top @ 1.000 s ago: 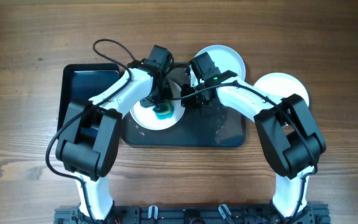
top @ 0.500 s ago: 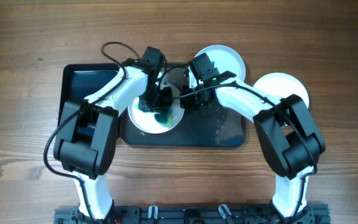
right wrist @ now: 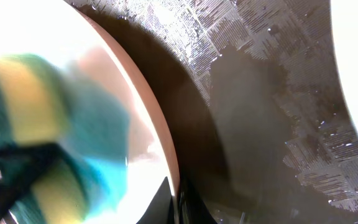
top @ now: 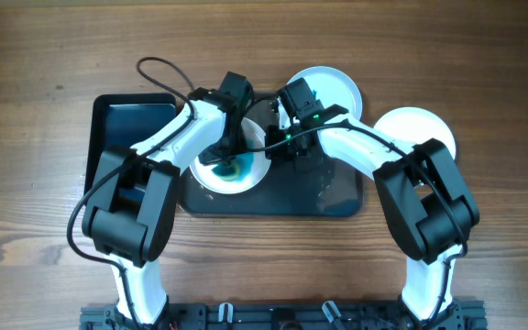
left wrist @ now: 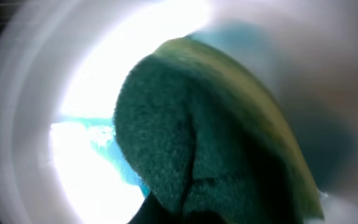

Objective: Clean dirty plates on tray and stack at the side
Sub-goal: 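Scrub the plate's blue stain with the sponge in the left gripper, then raise the left gripper with sponge away from the plate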

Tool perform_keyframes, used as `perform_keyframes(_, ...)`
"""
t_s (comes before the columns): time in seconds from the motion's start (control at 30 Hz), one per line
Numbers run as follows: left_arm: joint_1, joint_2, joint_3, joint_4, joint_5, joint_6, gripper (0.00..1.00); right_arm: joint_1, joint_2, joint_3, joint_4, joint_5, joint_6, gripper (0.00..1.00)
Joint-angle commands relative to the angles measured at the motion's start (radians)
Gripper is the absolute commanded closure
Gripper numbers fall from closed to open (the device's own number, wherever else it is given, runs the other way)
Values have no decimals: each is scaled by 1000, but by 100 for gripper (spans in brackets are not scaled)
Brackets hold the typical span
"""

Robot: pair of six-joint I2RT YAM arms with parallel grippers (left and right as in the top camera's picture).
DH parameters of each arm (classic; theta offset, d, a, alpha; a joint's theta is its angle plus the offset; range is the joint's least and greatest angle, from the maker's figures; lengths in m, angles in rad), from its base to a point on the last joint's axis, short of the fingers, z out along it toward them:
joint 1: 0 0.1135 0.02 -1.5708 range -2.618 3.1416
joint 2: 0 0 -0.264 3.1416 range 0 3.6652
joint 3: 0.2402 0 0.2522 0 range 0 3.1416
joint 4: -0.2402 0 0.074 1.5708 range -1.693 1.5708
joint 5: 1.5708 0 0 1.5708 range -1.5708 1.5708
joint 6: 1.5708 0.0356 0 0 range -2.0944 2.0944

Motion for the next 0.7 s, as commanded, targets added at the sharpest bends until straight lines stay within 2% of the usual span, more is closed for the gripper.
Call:
perform_keyframes(0.0,18,19,-14,-74,-274,-197,96,-3,39,-11,-13,24,-4,96)
perform_keyframes(0.07,13,19,-14,-103,-220,-196,96,-3,39,-11,-13,24,-3,96)
perform_keyframes(0.17,4,19,-14,-143,-57,-190,96,-3,39,-11,-14,24,-4,96)
perform_keyframes(0.27,-7,19,-14,-141,103,-127,96,-3,39,-11,-14,21,-4,96)
perform_keyframes(0.47,-35,19,-14,-35,502,245,96,-3,39,-11,-15,21,-4,96)
perform_keyframes(0.67,-35,19,-14,83,437,256,96,-3,39,-11,-18,21,-5,96)
